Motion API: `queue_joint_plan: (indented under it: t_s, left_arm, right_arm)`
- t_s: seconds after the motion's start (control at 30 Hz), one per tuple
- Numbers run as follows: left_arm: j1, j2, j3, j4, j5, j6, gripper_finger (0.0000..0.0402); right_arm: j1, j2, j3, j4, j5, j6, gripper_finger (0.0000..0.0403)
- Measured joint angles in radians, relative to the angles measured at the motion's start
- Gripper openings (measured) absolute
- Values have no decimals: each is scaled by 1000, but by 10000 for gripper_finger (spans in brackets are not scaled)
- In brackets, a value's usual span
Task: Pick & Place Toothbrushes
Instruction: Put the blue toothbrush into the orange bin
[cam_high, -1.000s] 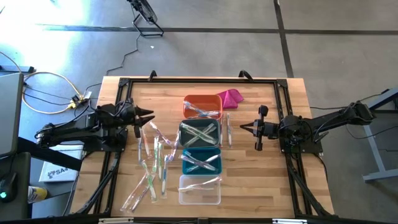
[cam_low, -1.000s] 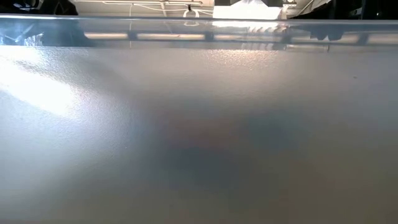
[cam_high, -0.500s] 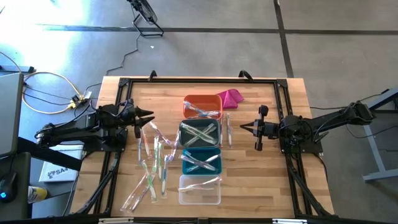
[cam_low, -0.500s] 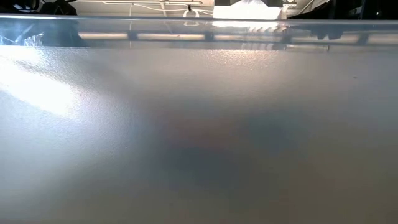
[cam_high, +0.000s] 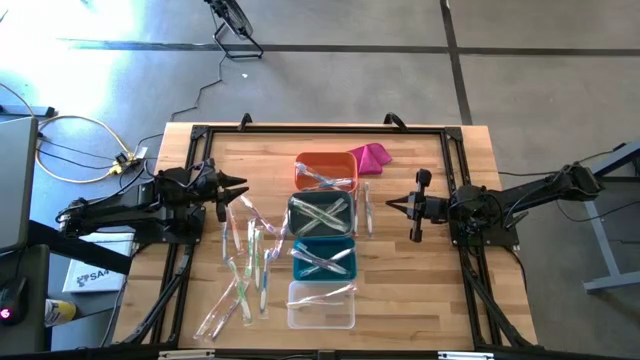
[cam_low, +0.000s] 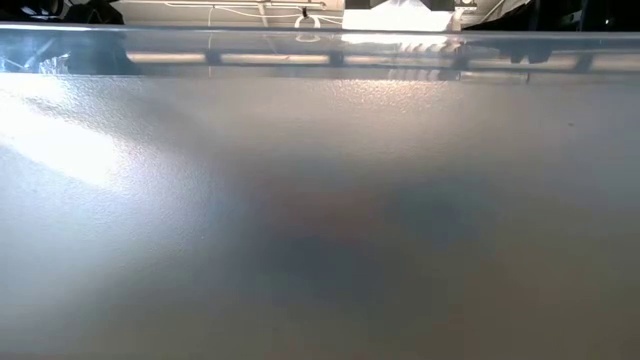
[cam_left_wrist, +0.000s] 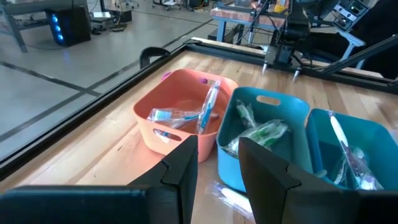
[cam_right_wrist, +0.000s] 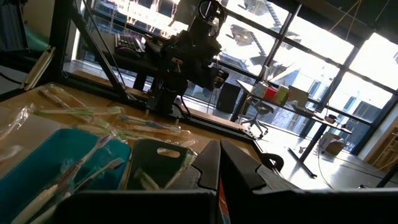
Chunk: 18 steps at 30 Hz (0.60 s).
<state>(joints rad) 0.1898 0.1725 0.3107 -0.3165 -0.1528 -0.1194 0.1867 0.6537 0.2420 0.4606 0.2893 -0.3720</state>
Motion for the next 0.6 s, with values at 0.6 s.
queue_joint_plan:
  t_s: [0.6]
  left_arm:
    - [0, 3, 0, -7, -90, 88, 113]
  right_arm:
    - [0, 180, 95, 38, 449, 253, 3]
